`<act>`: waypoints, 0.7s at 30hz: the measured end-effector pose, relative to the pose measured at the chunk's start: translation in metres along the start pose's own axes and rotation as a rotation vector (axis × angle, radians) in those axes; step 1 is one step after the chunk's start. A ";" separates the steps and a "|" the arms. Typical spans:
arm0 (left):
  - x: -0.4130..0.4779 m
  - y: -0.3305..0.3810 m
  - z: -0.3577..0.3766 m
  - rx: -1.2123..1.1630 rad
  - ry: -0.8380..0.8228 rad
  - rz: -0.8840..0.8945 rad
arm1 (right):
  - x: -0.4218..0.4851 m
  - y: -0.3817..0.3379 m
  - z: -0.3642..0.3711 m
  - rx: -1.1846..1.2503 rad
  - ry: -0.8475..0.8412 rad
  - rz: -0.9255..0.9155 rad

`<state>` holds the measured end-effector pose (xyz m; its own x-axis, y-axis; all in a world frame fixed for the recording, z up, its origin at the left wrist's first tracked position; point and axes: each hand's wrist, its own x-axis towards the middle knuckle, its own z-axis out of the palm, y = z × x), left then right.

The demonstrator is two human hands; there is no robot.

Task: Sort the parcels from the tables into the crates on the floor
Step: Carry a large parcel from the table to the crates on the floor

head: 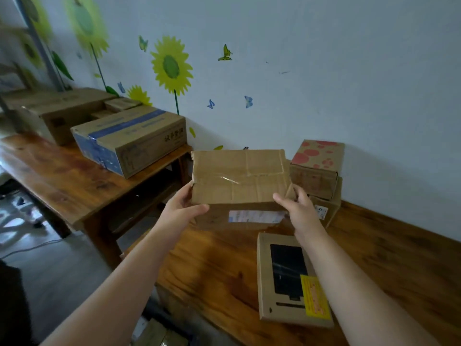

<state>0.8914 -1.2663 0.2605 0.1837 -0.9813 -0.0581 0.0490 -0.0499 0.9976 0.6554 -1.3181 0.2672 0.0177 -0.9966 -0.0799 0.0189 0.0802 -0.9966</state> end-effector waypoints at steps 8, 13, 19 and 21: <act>-0.009 0.011 0.015 0.130 0.153 0.121 | -0.022 0.008 -0.025 -0.028 0.032 -0.088; -0.006 0.014 0.023 0.182 0.199 0.147 | -0.028 0.018 -0.028 -0.033 0.183 -0.084; -0.004 0.010 0.024 0.031 0.081 0.031 | -0.028 0.029 -0.029 -0.048 0.389 0.048; -0.005 0.009 0.023 0.012 0.019 -0.005 | -0.028 0.032 -0.030 -0.004 0.424 0.096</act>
<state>0.8679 -1.2667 0.2707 0.2025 -0.9772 -0.0637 0.0381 -0.0571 0.9976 0.6255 -1.2880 0.2369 -0.3934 -0.9029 -0.1730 0.0333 0.1740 -0.9842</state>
